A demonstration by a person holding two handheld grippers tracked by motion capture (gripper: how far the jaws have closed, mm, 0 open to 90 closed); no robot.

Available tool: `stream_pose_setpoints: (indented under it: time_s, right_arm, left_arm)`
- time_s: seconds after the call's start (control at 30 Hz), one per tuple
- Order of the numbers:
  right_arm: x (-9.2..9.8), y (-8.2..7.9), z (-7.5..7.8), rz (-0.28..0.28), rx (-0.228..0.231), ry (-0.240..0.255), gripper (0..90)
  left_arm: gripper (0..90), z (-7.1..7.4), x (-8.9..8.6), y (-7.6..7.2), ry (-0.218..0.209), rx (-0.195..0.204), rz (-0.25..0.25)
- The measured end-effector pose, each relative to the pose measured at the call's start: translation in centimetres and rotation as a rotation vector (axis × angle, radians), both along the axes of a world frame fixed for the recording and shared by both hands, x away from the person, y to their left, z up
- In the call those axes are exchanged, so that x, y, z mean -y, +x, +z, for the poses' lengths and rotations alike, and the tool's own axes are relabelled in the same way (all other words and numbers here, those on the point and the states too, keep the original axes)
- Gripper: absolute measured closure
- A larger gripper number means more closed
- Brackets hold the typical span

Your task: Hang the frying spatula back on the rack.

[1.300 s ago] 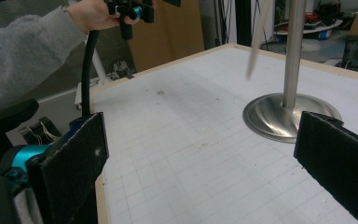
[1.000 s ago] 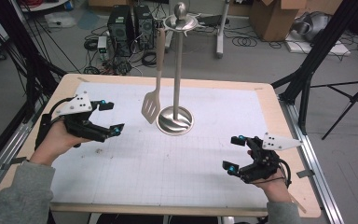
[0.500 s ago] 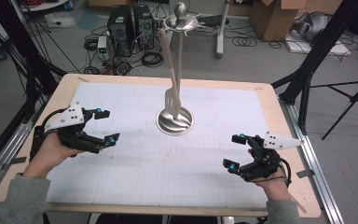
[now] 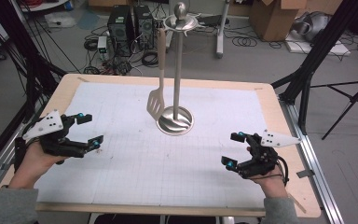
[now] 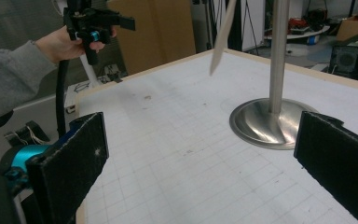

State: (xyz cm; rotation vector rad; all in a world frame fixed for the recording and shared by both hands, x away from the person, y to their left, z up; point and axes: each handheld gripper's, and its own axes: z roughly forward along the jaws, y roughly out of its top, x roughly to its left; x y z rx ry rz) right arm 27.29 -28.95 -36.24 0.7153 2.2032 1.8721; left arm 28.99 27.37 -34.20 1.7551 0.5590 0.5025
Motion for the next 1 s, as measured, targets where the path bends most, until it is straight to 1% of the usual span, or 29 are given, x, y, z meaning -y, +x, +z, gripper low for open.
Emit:
stream_pose_setpoints:
  time_s: [0.03, 0.07, 0.17, 0.2, 0.27, 0.37, 0.4, 0.43, 0.57, 0.7, 0.73, 0.77, 0.83, 0.87, 0.93, 1.0]
  right_arm:
    - [0.0, 0.0, 0.0, -0.004, -0.006, 0.002, 1.8]
    - [0.0, 0.0, 0.0, -0.003, 0.000, 0.003, 1.8]
    - [-0.1, 0.2, -0.2, -0.006, -0.002, 0.004, 1.8]
    - [-0.1, 0.3, -0.2, -0.005, -0.004, 0.007, 1.8]
    - [-0.2, 0.5, -0.3, -0.004, -0.001, 0.006, 1.8]
    - [-0.1, 0.8, -0.4, -0.009, 0.001, -0.001, 1.8]
    - [0.0, 0.8, -0.4, -0.013, -0.006, -0.002, 1.8]
    - [0.0, 0.9, -0.4, -0.019, 0.004, 0.001, 1.8]
    - [0.3, 1.0, -0.3, -0.042, 0.007, 0.015, 1.8]
    - [0.5, 1.1, -0.4, -0.058, 0.010, 0.018, 1.8]
    - [0.5, 1.1, -0.4, -0.062, 0.019, 0.017, 1.8]
    - [0.6, 1.1, -0.4, -0.069, 0.017, 0.018, 1.8]
    - [0.6, 1.1, -0.4, -0.074, 0.012, 0.021, 1.8]
    - [0.6, 1.1, -0.4, -0.074, 0.012, 0.022, 1.8]
    - [0.5, 1.1, -0.4, -0.074, 0.015, 0.026, 1.8]
    - [0.5, 1.2, -0.5, -0.071, 0.015, 0.019, 1.8]
  left_arm:
    - [15.7, -0.1, -0.2, -0.1, 0.001, -0.003, 0.008]
    - [15.7, -0.3, -0.4, -0.1, 0.002, -0.005, 0.017]
    - [15.6, -0.7, -0.9, -0.2, 0.006, -0.019, 0.040]
    - [14.9, -0.9, -1.2, -0.2, 0.007, -0.024, 0.059]
    - [14.3, -1.1, -1.5, -0.3, 0.007, -0.026, 0.076]
    - [14.3, -1.4, -2.1, -0.6, 0.006, -0.031, 0.091]
    - [14.3, -1.6, -2.3, -0.6, 0.005, -0.034, 0.095]
    - [14.3, -1.7, -2.5, -0.7, 0.005, -0.038, 0.100]
    - [14.2, -2.6, -3.5, -1.0, 0.002, -0.061, 0.128]
    - [13.9, -3.1, -4.1, -1.4, -0.003, -0.074, 0.147]
    - [13.9, -3.3, -4.3, -1.5, 0.000, -0.076, 0.147]
    - [13.9, -3.3, -4.4, -1.5, 0.004, -0.078, 0.148]
    - [13.9, -3.4, -4.6, -1.5, 0.010, -0.077, 0.160]
    - [13.9, -3.3, -4.7, -1.5, -0.002, -0.075, 0.164]
    - [13.9, -3.2, -4.7, -1.5, -0.006, -0.065, 0.168]
    - [13.9, -3.1, -4.8, -1.5, -0.012, -0.060, 0.178]
